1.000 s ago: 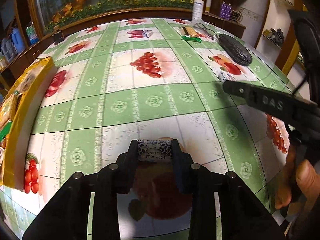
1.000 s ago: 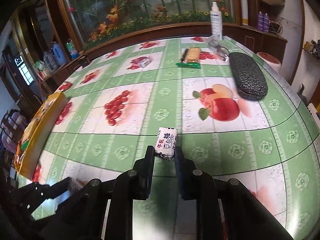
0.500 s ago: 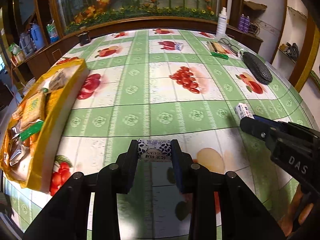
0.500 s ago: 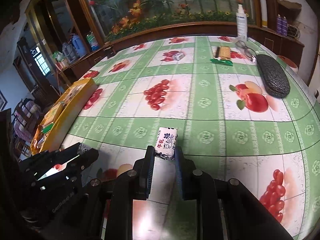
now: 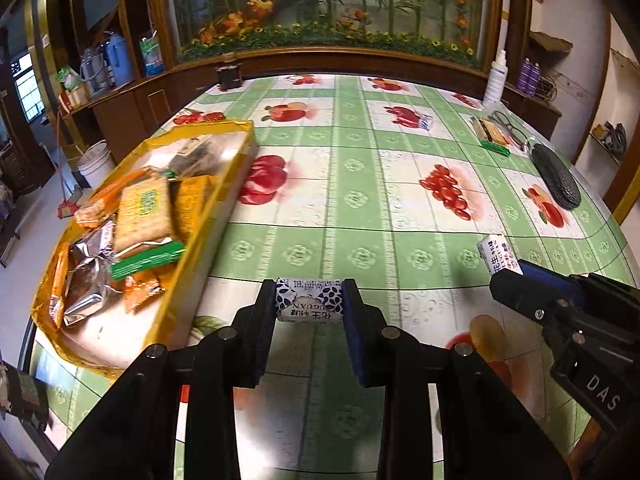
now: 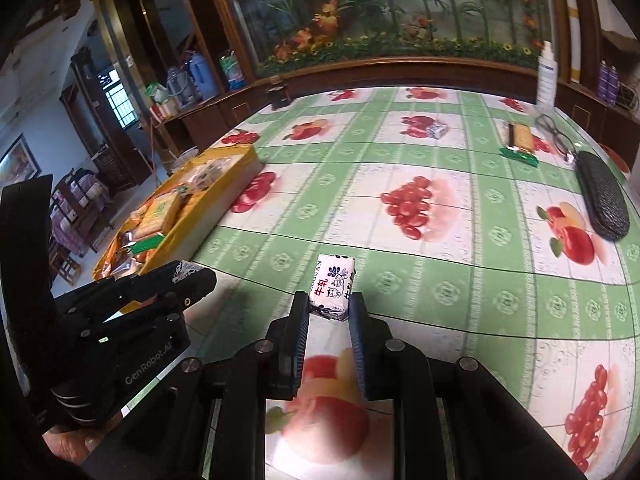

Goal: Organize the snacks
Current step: 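Carry the snack bar and the white carton into the yellow tray and release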

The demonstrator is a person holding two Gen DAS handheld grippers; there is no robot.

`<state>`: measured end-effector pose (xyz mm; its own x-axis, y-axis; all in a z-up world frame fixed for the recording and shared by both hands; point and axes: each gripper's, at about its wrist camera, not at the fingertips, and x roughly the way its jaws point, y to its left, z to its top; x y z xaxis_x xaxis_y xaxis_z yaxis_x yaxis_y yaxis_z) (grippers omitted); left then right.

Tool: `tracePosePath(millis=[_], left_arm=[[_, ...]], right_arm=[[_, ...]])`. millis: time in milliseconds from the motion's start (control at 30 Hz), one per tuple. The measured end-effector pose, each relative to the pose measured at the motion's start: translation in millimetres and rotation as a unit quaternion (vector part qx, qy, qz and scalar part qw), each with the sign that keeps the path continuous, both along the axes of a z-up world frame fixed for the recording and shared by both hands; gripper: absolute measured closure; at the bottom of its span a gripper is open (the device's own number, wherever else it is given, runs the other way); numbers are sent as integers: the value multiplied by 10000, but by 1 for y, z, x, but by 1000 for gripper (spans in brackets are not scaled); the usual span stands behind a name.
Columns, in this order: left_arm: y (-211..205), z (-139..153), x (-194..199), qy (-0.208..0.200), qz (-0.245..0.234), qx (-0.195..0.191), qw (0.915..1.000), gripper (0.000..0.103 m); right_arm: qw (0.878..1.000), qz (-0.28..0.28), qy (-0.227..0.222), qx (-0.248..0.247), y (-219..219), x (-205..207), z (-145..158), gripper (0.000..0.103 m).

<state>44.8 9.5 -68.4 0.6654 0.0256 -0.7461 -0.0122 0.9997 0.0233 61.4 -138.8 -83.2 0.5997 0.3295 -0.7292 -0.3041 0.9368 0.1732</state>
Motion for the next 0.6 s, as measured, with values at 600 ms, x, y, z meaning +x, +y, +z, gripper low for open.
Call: tracePosePath(millis=[600], left_arm=[[67, 11, -6, -116, 676, -105, 9976, 73]], right_arm=[[9971, 758, -42, -31, 79, 12, 7, 83]])
